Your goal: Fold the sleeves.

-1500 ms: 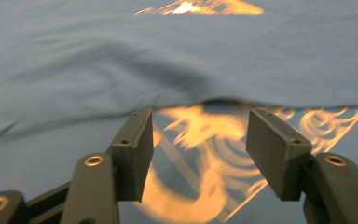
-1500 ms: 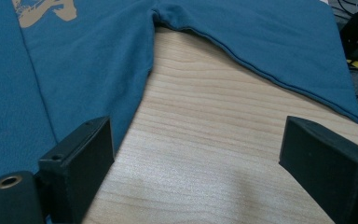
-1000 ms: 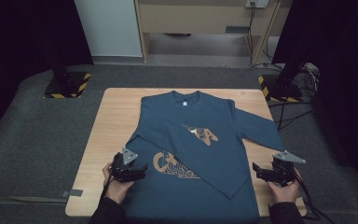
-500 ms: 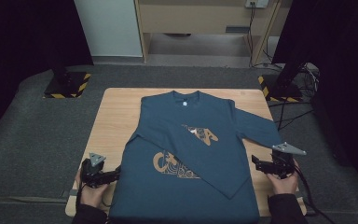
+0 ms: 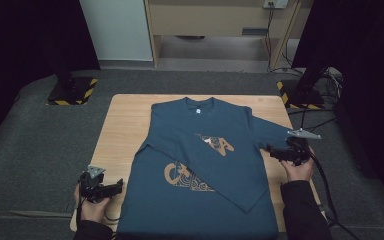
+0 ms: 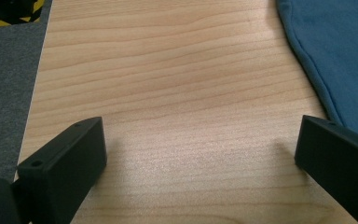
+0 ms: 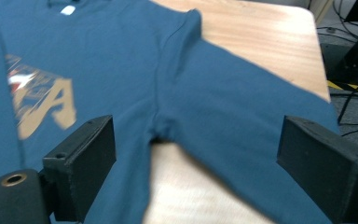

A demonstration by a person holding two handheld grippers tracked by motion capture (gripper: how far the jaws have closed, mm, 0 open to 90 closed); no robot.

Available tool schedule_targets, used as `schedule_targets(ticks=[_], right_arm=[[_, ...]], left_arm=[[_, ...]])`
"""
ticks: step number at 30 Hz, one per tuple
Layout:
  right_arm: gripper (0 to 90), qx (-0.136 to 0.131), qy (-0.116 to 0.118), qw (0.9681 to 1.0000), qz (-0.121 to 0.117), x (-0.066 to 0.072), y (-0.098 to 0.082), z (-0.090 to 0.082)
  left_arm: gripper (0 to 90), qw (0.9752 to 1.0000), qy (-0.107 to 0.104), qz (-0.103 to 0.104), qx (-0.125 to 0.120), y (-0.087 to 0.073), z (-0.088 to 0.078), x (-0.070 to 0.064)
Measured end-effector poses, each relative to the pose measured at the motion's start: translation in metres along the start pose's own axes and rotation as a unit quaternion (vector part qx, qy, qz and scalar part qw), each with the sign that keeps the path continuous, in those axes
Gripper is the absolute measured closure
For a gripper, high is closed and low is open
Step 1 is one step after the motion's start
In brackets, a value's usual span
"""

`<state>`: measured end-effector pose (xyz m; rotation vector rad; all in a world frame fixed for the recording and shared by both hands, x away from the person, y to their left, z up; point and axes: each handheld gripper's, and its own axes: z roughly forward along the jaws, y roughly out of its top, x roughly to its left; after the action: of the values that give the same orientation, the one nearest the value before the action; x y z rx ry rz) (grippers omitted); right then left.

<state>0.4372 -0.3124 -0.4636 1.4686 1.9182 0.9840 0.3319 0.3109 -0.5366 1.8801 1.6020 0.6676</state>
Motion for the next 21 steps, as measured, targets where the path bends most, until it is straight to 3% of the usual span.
schedule_targets(ticks=[10, 21], right_arm=[[12.6, 0.004, 0.003, 0.9998, 0.018, -0.017, 0.014, 0.042], [14.7, 0.04, -0.027, 0.9979, 0.044, -0.034, 0.008, 0.088]], left_arm=[[0.0, 1.0, -0.004, 0.005, 0.001, 0.003, 0.003, 0.002], [0.0, 1.0, -0.005, 0.005, 0.001, 0.003, 0.004, 0.002]])
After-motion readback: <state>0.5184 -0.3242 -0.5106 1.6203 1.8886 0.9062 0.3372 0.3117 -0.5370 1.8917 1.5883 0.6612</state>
